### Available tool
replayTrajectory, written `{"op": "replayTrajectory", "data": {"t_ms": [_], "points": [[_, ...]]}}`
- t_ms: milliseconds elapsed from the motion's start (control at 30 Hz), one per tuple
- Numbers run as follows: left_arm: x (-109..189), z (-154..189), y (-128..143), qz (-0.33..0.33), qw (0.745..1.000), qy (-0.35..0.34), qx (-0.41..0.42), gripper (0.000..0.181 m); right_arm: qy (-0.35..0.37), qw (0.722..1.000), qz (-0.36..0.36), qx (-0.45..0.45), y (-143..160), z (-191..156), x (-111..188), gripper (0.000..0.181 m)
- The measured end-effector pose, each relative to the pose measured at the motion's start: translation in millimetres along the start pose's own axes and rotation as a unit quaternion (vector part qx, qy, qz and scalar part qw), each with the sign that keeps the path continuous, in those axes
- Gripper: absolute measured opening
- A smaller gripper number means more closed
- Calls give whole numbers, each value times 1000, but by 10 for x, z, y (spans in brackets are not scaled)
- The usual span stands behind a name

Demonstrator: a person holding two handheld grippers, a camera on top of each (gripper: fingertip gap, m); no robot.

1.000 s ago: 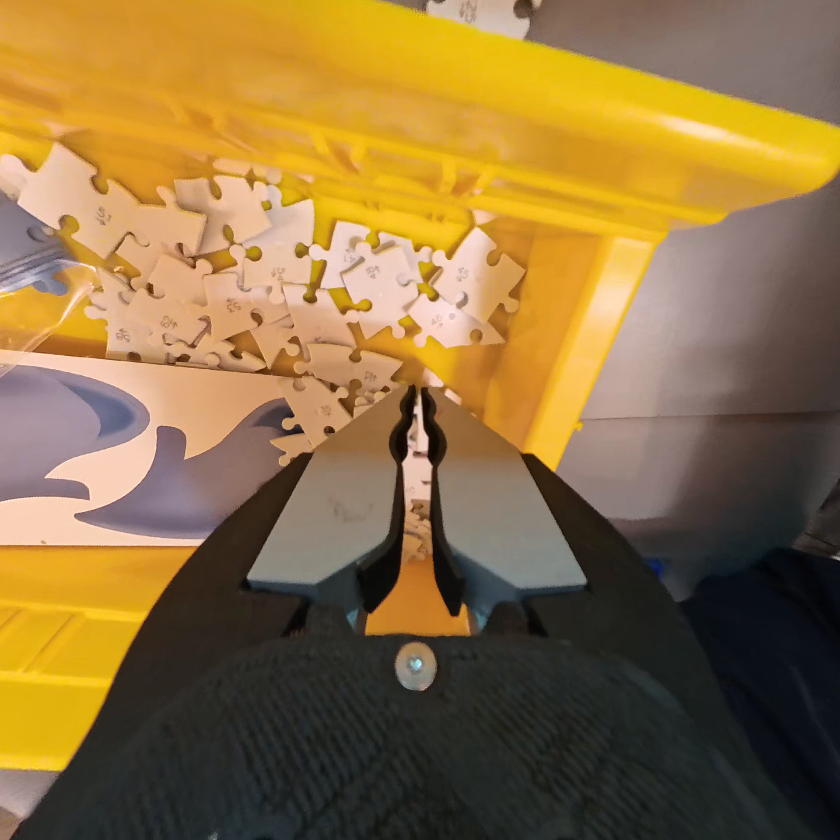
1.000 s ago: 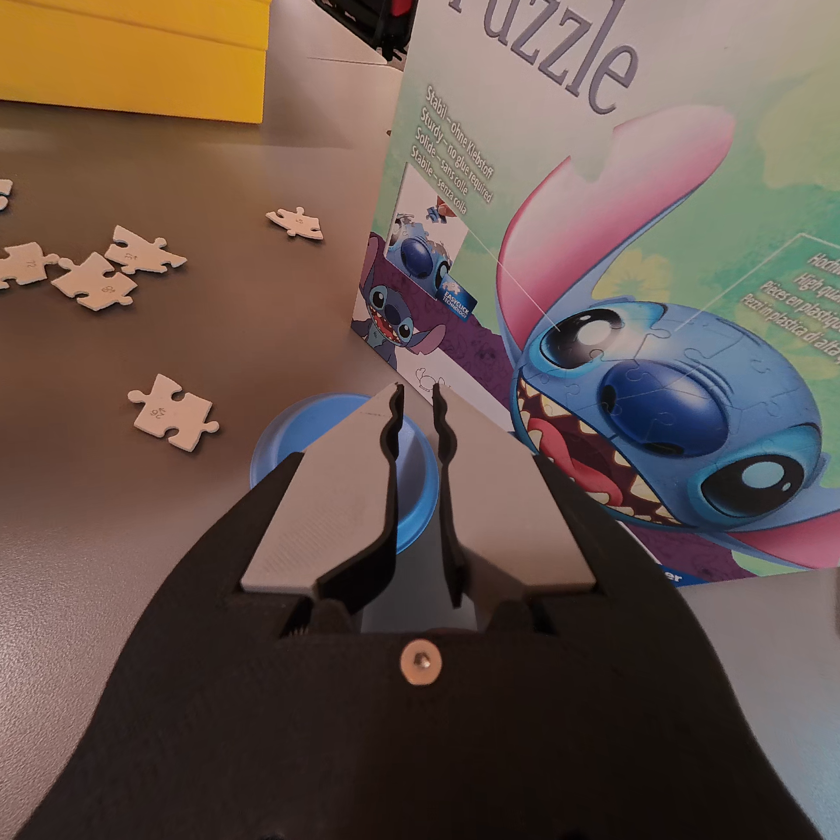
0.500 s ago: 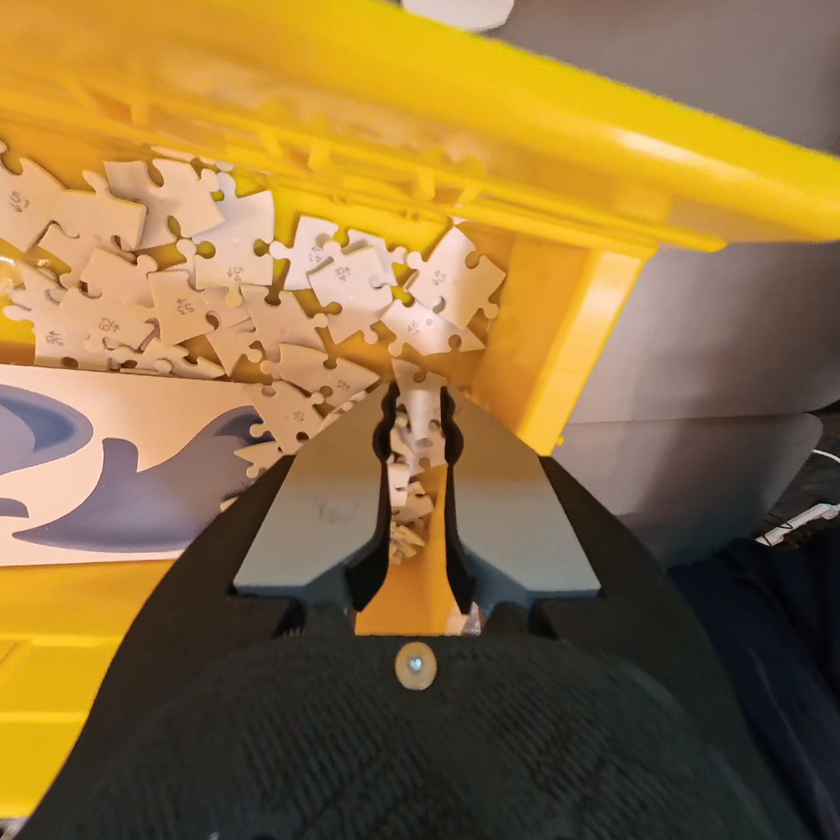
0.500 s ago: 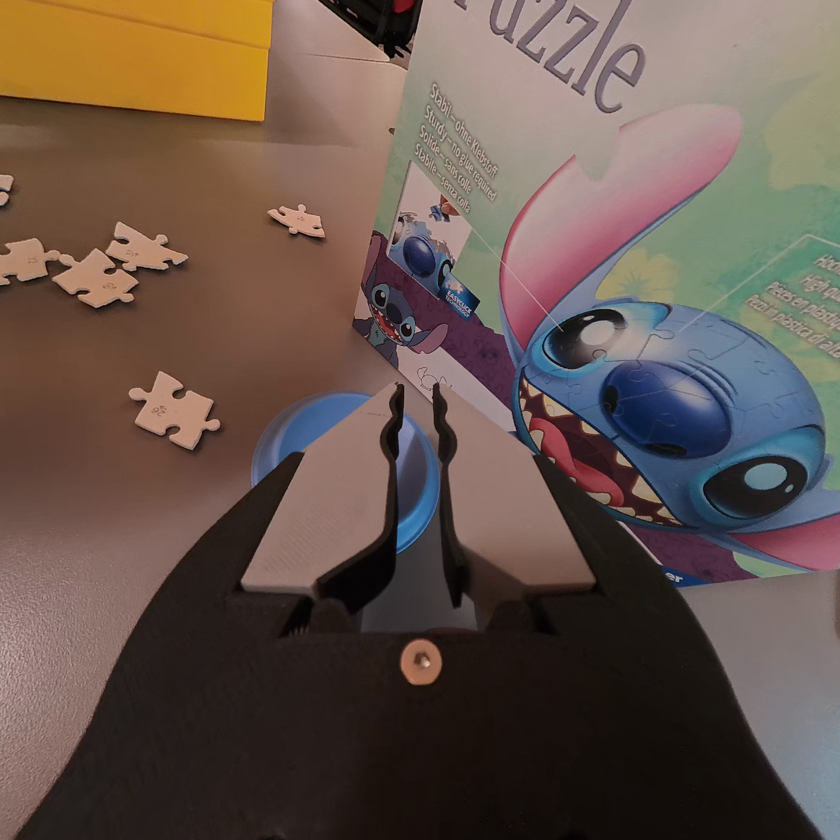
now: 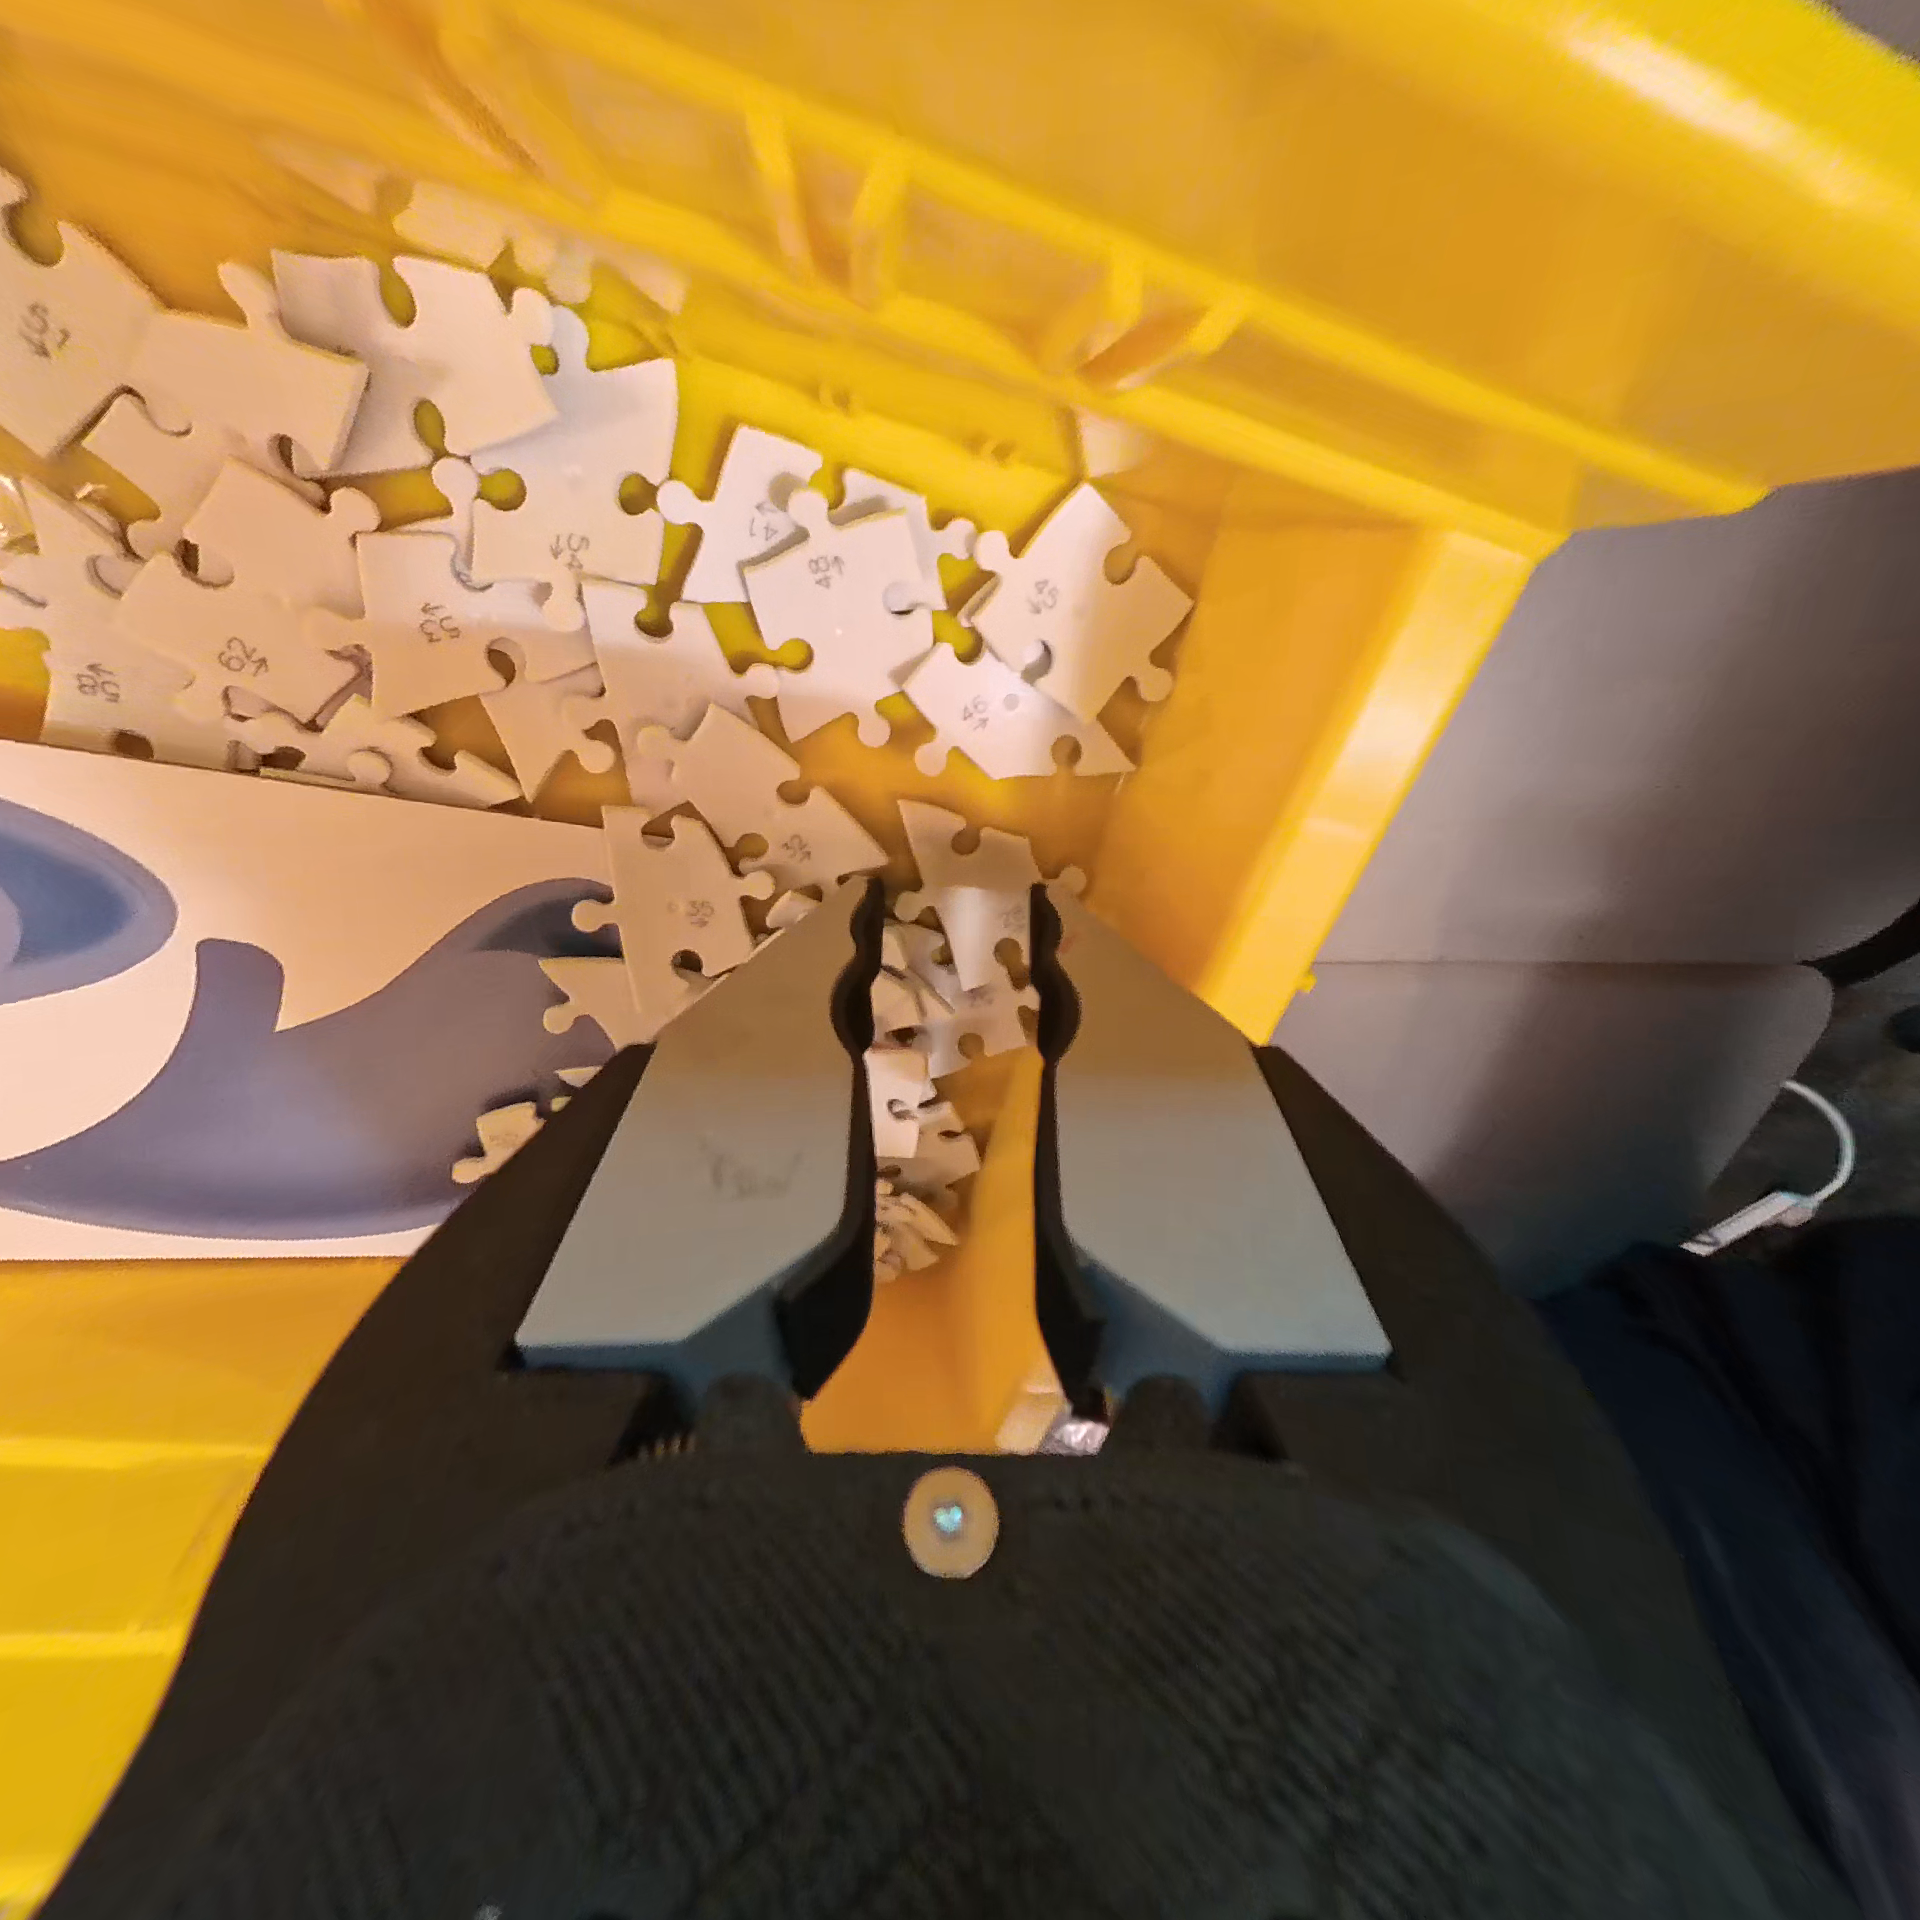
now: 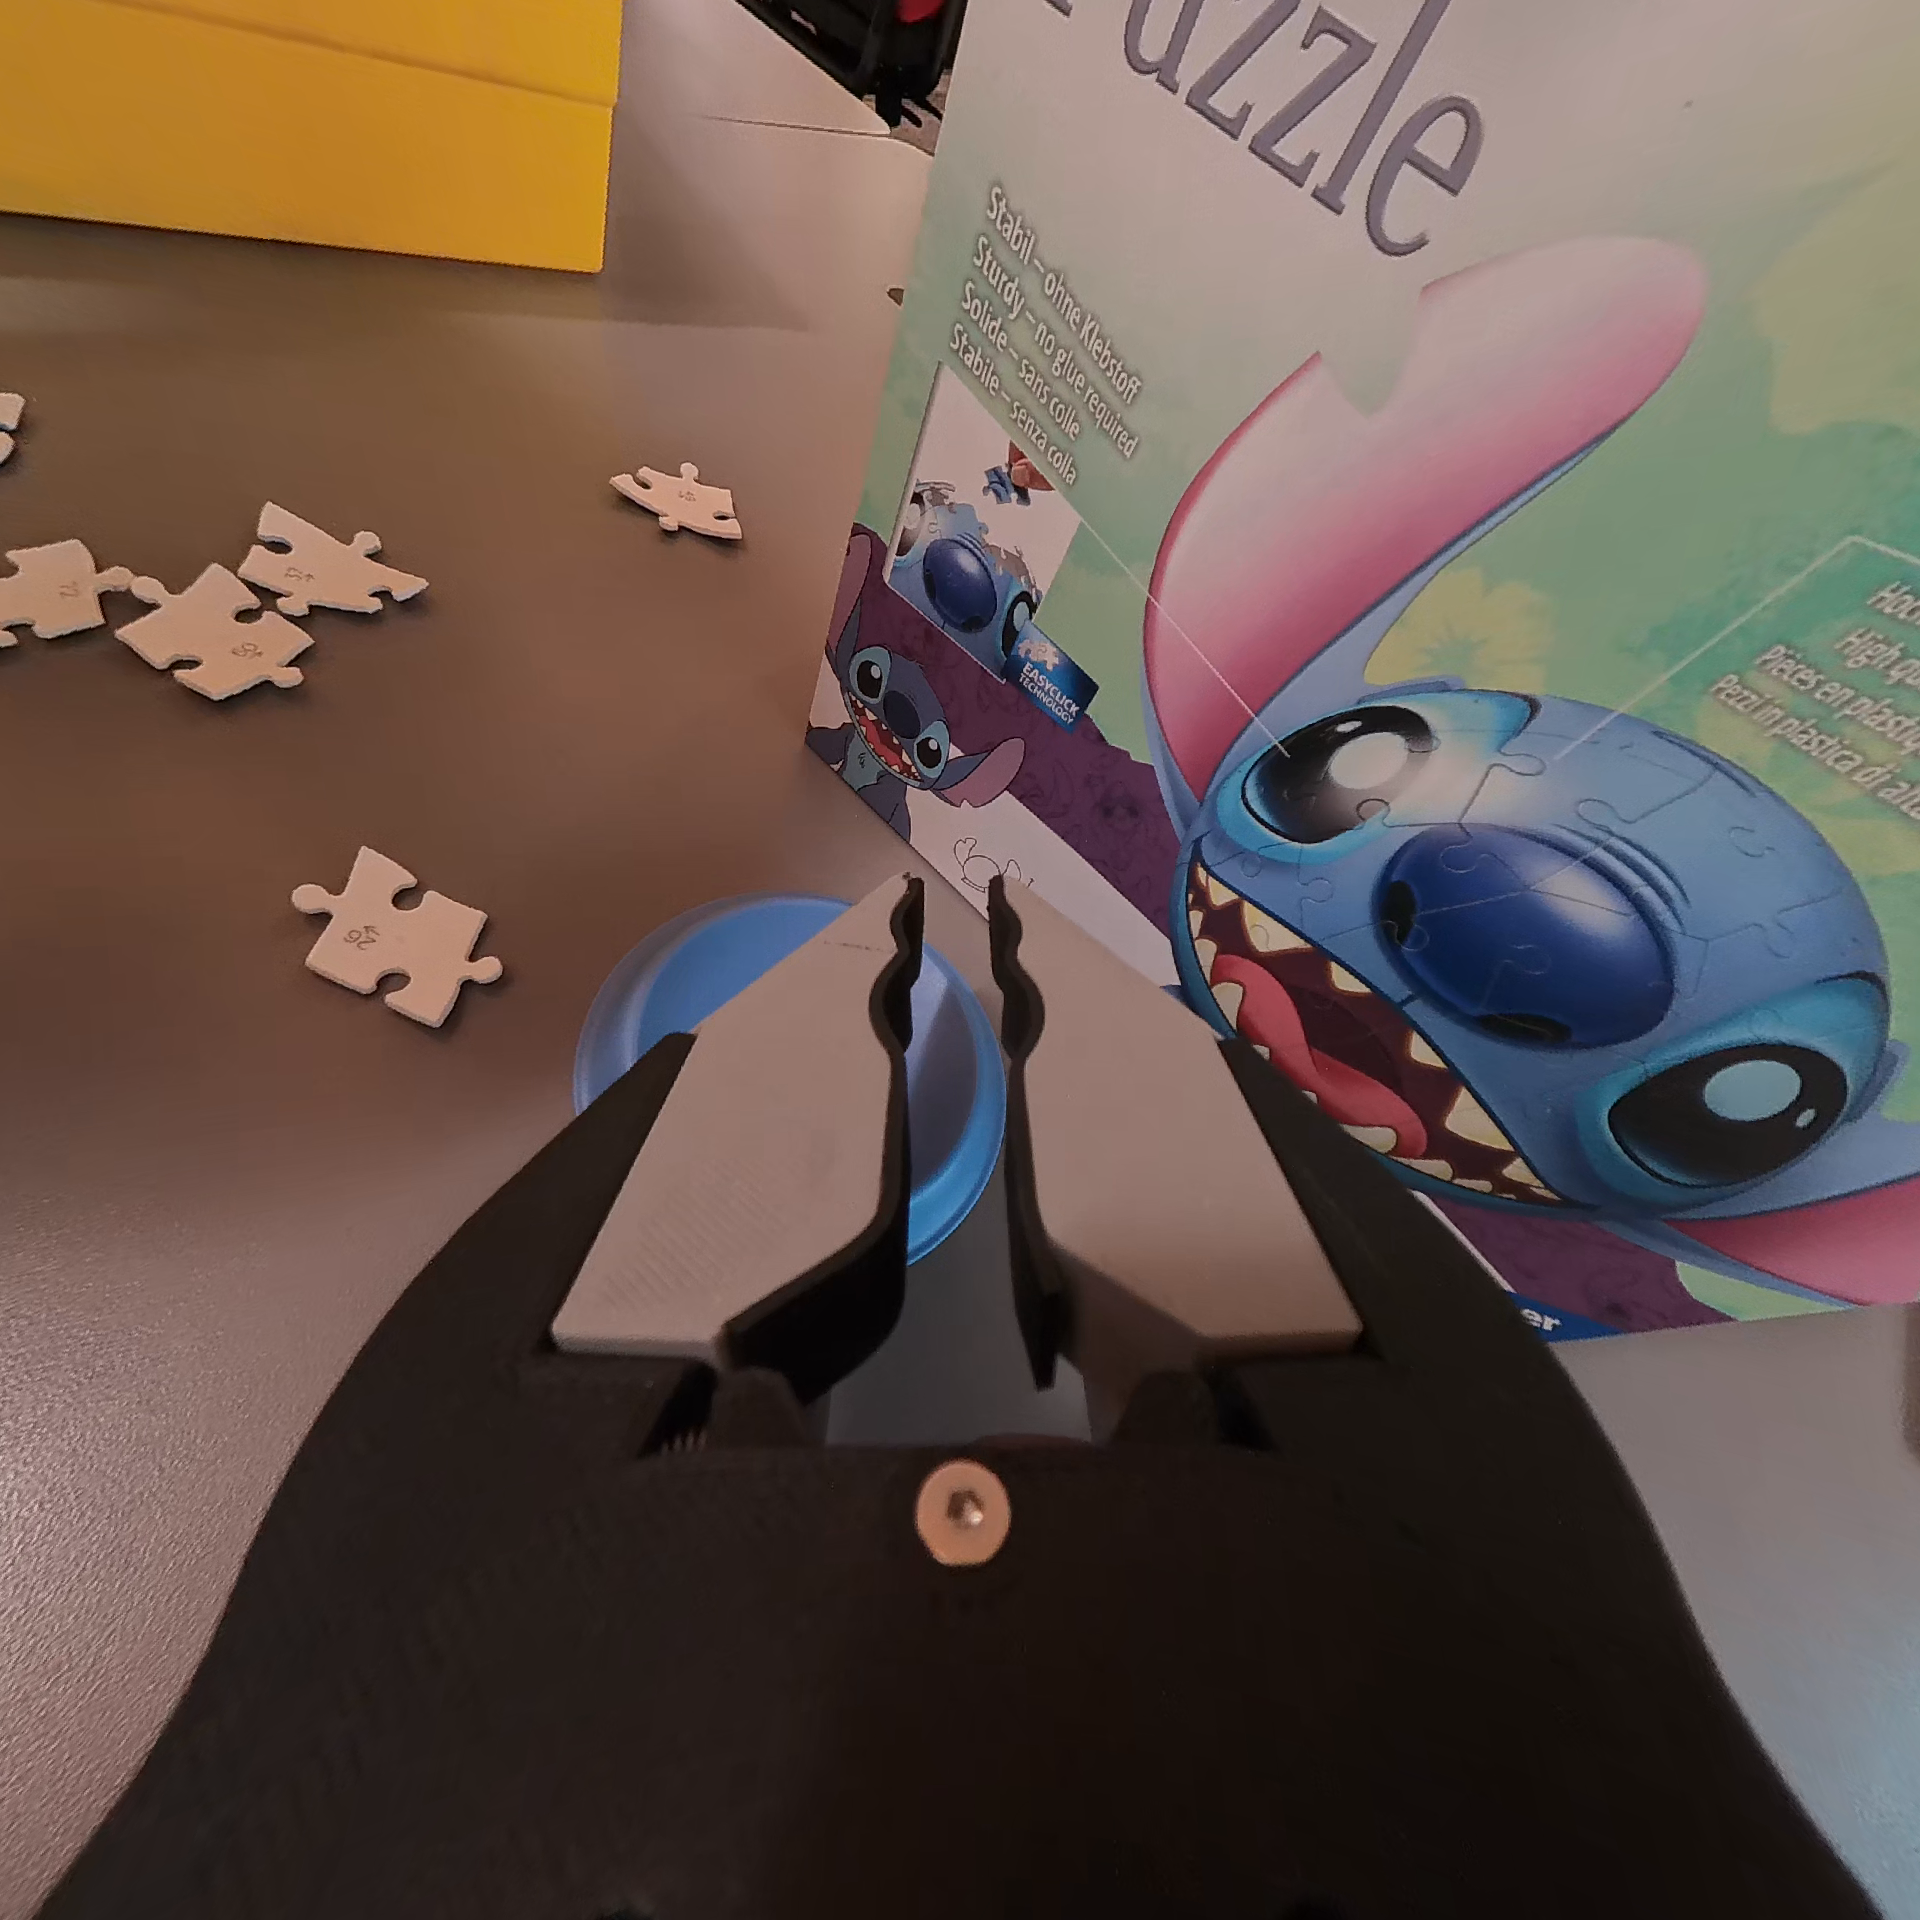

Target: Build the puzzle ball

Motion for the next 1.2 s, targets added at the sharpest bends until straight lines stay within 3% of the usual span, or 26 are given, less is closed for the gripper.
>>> {"op": "replayTrajectory", "data": {"t_ms": [167,333,700,1200], "points": [[5,-2,4,10,1000,15,18,28,2,1000,0,0,-2,3,0,9],[-9,8,4,-8,999,-21,-34,19,1,1000,1,0,-2,2,1,9],[16,-29,-9,4,998,-24,-51,9,-2,1000,1,1,-2,-6,-3,9],[258,1,22,56,995,-40,-74,0,-3,1000,0,1,2,-10,-7,9]]}}
Point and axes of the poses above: each gripper's, where its closed fingertips meet, x back along the fingers, y out of its underside, z = x × y across the jaws, the point moved 4 cm from there along x, back along the fingers, and after that the axes turned 7 degrees about x, right-handed, at the moved point
